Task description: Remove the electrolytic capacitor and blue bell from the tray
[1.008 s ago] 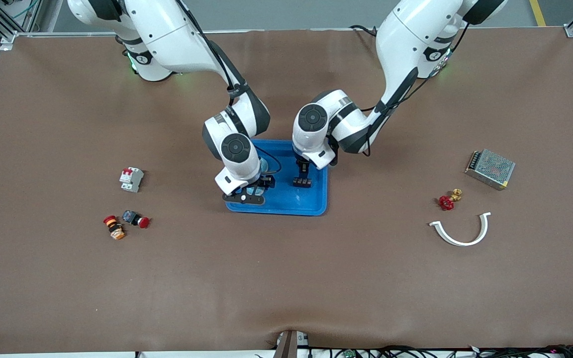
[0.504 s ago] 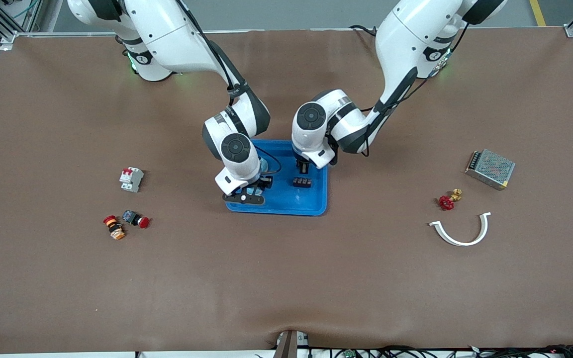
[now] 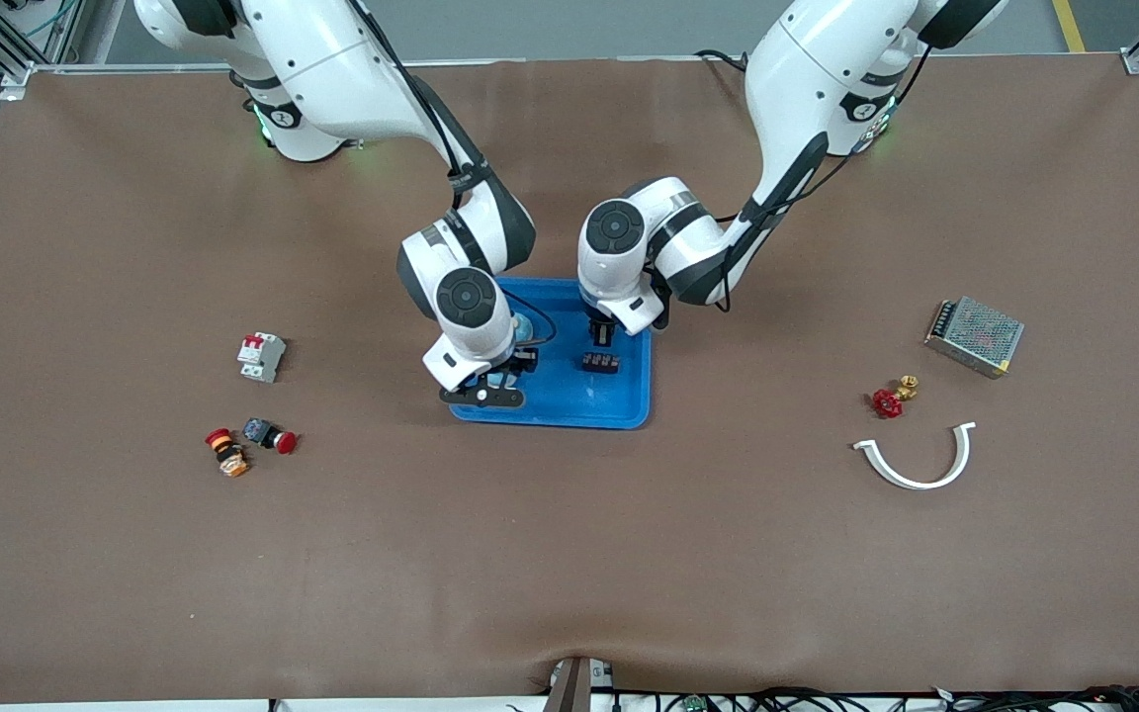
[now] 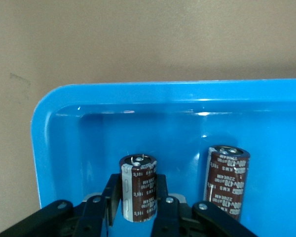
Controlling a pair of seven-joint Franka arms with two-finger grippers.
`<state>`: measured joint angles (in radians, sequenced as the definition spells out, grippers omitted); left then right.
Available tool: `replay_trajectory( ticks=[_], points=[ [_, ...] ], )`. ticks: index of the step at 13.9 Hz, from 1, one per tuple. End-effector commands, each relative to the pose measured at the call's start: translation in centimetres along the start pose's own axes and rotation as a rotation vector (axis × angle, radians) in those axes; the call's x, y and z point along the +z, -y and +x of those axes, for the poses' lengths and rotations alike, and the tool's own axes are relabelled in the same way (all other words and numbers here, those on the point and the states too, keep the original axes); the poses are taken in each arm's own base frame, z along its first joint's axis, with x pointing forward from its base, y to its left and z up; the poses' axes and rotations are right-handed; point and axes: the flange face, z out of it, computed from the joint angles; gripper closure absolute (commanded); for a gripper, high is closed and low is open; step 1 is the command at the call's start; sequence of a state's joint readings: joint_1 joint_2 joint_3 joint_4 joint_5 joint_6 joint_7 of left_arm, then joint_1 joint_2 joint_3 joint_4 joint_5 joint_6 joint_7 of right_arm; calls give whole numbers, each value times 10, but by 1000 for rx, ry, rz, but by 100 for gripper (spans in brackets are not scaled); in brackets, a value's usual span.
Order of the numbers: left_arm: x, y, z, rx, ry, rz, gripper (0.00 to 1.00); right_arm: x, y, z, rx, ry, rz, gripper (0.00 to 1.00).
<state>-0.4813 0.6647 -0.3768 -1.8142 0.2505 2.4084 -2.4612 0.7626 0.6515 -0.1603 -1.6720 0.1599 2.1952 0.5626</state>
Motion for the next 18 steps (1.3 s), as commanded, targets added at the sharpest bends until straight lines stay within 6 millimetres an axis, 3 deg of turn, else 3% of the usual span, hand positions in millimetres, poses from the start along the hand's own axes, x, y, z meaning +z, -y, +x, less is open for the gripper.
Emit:
replay_trajectory(
  ticks=[1,4,7,10,11,13,16,18],
  points=[
    [-18,-2,-7,20,-2,-40,100,-93,-60,10,-60,46,14,65],
    [-43,-7,-4,25,-24,-38,100,-160,-136,21,-175,53,-22,65],
    [-65,-16,9,66,-46,-24,100,-201,-191,20,-329,2,-180,65],
    [-82,-26,27,131,-40,7,100,-226,-300,35,-474,10,-137,65],
    [-88,-31,35,168,-47,15,100,-225,-342,34,-487,18,-104,65],
    [-99,-29,48,307,-60,53,100,-220,-407,34,-531,33,-57,65],
    [-106,-17,74,554,-70,89,100,-180,-497,23,-573,65,-19,65],
    [-117,-10,93,700,-71,94,100,-141,-527,10,-592,32,-19,65]
  ],
)
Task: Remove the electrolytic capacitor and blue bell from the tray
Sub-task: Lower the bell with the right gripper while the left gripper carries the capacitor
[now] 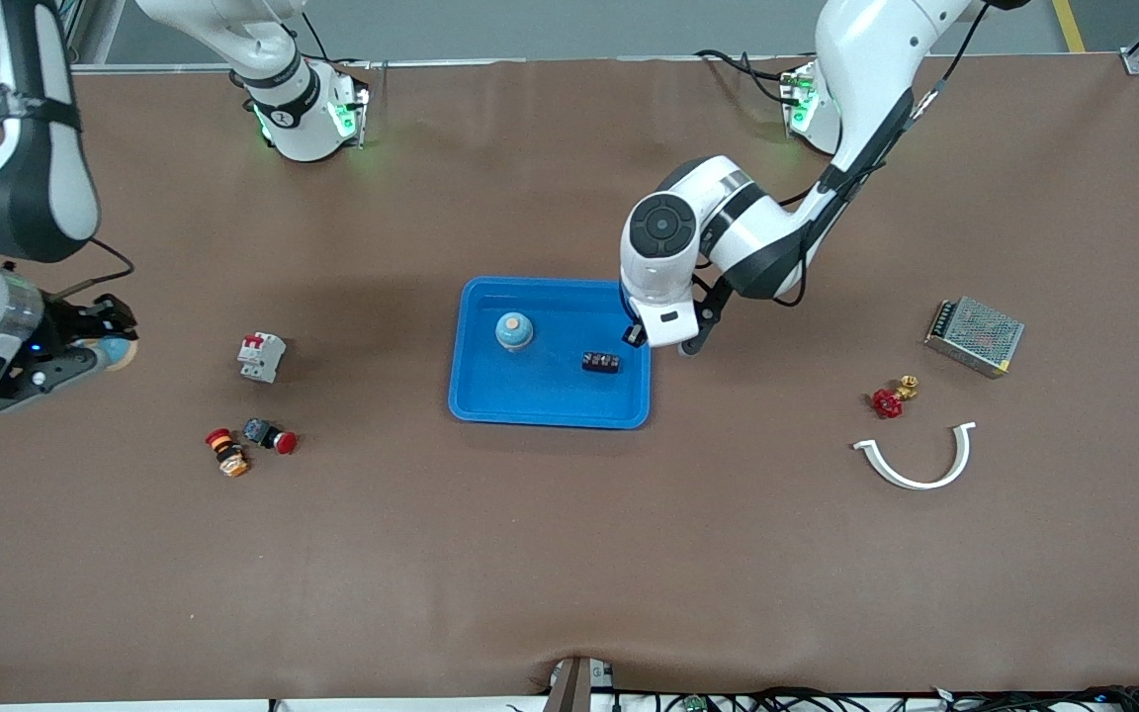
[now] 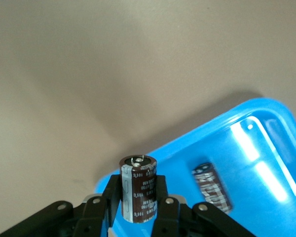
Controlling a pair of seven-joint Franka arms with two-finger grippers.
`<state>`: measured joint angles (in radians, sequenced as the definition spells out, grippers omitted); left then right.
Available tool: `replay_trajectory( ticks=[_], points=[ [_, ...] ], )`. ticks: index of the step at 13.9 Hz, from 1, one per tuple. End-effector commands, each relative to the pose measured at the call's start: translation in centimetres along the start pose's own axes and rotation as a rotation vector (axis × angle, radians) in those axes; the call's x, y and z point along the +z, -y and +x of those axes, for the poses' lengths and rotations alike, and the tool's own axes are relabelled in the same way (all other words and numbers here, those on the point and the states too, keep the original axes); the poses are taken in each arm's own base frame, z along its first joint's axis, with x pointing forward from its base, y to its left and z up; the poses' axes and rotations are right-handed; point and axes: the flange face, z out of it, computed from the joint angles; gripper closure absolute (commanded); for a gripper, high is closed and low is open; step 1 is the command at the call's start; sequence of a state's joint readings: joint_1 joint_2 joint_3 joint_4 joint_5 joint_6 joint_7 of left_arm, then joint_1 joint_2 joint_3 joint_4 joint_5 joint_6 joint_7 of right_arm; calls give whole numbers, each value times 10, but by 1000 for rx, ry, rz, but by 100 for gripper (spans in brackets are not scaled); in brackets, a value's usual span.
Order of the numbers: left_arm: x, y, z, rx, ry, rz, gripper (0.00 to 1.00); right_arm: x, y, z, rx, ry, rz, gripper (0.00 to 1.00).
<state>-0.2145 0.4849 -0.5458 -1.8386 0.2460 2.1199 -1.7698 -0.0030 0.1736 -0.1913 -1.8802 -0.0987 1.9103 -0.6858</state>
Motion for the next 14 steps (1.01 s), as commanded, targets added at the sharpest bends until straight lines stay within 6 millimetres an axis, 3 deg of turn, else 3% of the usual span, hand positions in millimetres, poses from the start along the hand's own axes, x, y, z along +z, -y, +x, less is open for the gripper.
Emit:
replay_trajectory(
  ticks=[1,3,5,8,14],
  points=[
    [-19,36,15,171,-14,3,100,54,6,-29,-23,-49,8,65],
    [-23,56,37,284,-18,9,100,89,12,-35,-15,-82,-14,65],
    [-24,78,67,432,-15,22,100,112,6,-44,7,-85,-14,65],
    [-30,92,104,629,8,7,100,138,7,-42,2,-88,-20,64],
    [-18,107,130,826,2,25,100,180,3,-29,-3,-104,-47,64]
  ],
)
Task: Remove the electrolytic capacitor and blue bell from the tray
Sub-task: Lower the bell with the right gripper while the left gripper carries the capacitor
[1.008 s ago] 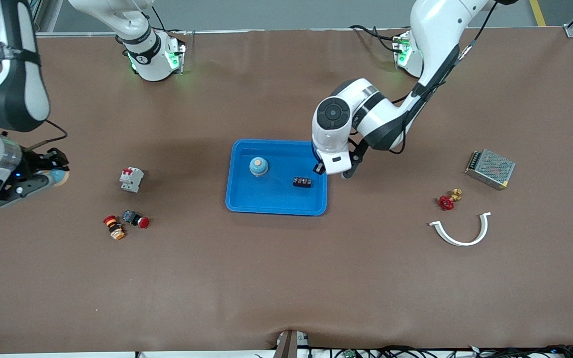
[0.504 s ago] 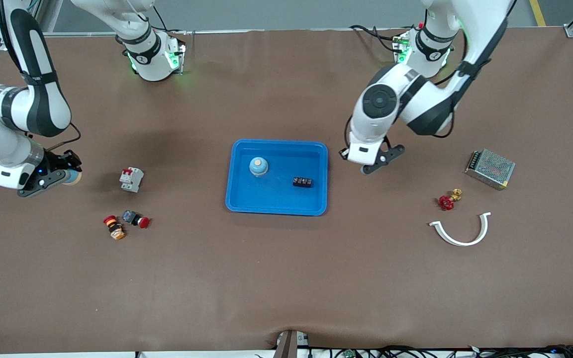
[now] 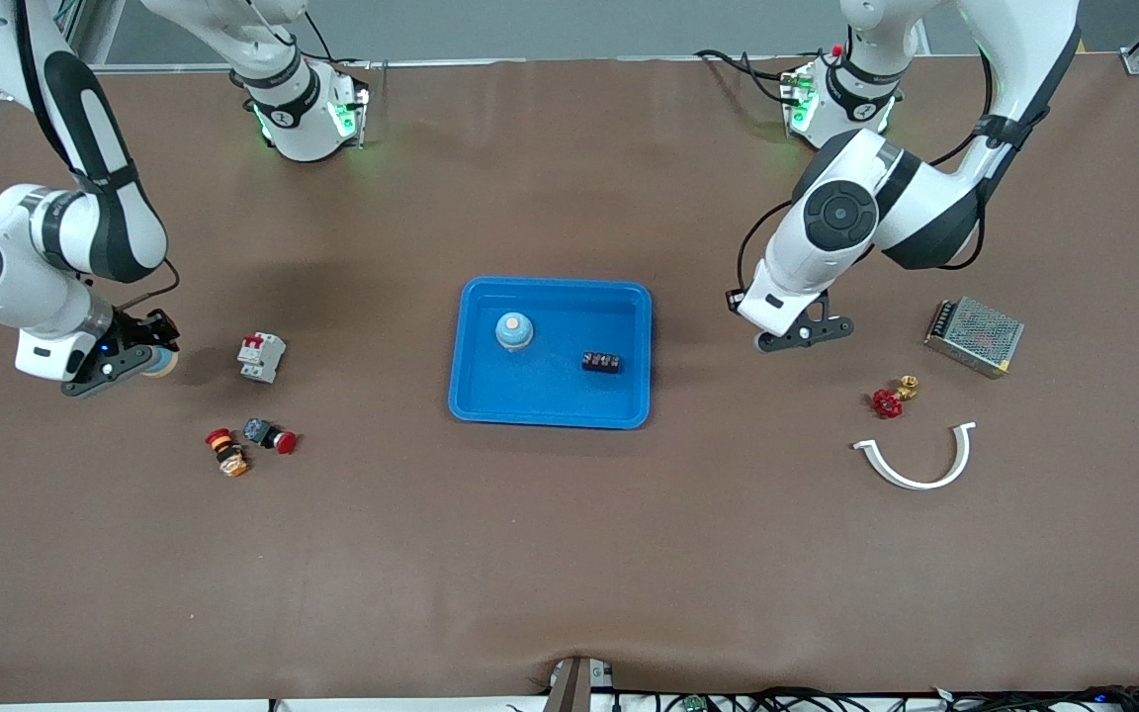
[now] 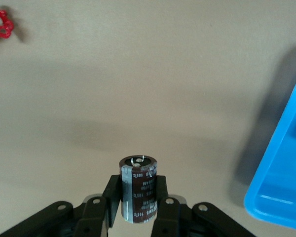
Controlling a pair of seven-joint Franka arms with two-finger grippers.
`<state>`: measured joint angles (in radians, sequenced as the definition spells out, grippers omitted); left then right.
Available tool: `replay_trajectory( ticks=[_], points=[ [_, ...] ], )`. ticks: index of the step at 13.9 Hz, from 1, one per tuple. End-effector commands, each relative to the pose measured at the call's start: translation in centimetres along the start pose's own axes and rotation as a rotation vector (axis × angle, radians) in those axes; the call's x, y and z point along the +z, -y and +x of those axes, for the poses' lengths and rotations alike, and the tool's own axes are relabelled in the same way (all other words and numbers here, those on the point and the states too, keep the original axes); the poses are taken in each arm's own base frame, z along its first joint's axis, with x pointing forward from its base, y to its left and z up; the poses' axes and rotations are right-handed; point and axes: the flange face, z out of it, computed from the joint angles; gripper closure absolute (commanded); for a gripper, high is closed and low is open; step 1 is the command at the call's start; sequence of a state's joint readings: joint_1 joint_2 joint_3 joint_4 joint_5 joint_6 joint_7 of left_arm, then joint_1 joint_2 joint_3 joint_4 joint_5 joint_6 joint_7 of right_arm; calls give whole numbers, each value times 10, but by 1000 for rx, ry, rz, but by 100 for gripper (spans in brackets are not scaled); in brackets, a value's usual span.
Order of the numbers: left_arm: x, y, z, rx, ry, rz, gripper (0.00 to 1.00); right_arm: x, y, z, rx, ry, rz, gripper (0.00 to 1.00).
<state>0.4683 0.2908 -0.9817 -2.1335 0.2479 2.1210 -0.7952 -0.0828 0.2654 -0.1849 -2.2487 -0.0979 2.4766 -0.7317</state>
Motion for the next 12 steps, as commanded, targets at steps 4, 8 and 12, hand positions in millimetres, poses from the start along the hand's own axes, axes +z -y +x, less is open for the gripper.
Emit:
replay_trajectory(
  ticks=[4,8,12],
  points=[
    [25,31,-15,157,-77,19,100,41,-6,0,5,-30,-16,64],
    [49,36,-32,201,-131,-7,100,47,-5,1,1,-30,-17,64],
    [63,48,-42,289,-156,-3,100,57,-3,4,-3,-36,-24,61]
  ],
)
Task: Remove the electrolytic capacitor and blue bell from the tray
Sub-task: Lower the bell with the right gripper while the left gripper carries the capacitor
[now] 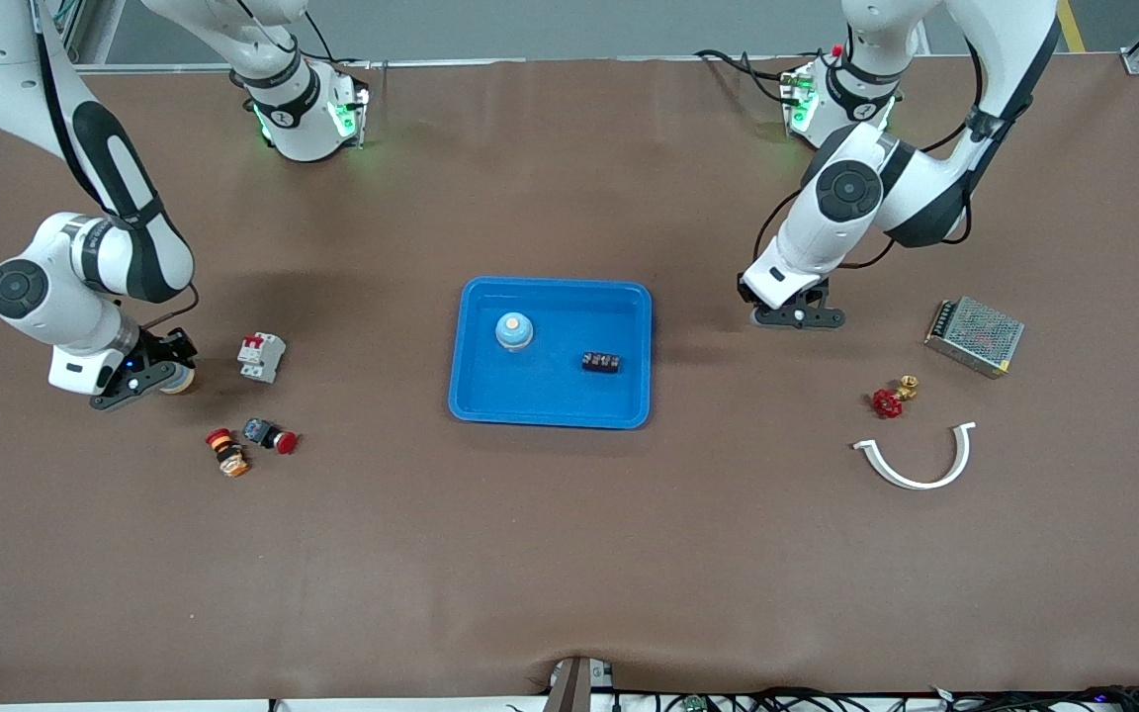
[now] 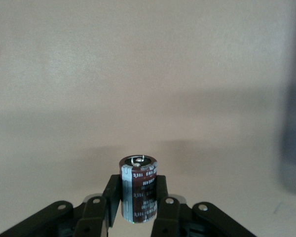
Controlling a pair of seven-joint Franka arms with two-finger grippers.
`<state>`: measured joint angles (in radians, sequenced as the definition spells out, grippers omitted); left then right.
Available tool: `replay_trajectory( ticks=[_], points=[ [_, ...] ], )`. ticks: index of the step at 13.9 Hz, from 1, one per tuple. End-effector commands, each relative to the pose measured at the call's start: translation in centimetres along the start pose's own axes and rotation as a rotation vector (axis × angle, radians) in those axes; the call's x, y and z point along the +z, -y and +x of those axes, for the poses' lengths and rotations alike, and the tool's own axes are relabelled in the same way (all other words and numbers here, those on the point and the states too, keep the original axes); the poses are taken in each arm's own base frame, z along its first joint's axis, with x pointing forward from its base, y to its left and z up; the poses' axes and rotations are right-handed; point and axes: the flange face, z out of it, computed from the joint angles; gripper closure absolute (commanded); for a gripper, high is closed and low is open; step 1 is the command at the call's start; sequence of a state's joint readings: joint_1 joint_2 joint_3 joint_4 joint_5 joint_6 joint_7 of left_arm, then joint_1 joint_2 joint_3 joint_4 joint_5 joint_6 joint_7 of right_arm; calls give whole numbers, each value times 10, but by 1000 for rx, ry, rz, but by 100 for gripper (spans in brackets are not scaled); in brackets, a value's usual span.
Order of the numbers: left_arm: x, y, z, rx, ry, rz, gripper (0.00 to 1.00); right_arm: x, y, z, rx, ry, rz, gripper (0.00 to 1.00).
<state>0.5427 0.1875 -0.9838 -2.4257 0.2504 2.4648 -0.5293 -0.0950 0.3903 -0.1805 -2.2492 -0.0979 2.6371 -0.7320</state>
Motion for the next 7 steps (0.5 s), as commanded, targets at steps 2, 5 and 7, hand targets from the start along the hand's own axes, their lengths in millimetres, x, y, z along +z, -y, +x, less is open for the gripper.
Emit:
replay_trajectory(
  ticks=[2,5,7],
  points=[
    [2,11,-12,79,-44,28,100,3,-2,0,10,-20,6,60],
    [20,28,-24,110,-94,-14,100,2,-3,0,17,-22,7,2],
    [22,30,-26,108,-103,-24,100,-3,-5,5,48,-35,23,0]
  ],
)
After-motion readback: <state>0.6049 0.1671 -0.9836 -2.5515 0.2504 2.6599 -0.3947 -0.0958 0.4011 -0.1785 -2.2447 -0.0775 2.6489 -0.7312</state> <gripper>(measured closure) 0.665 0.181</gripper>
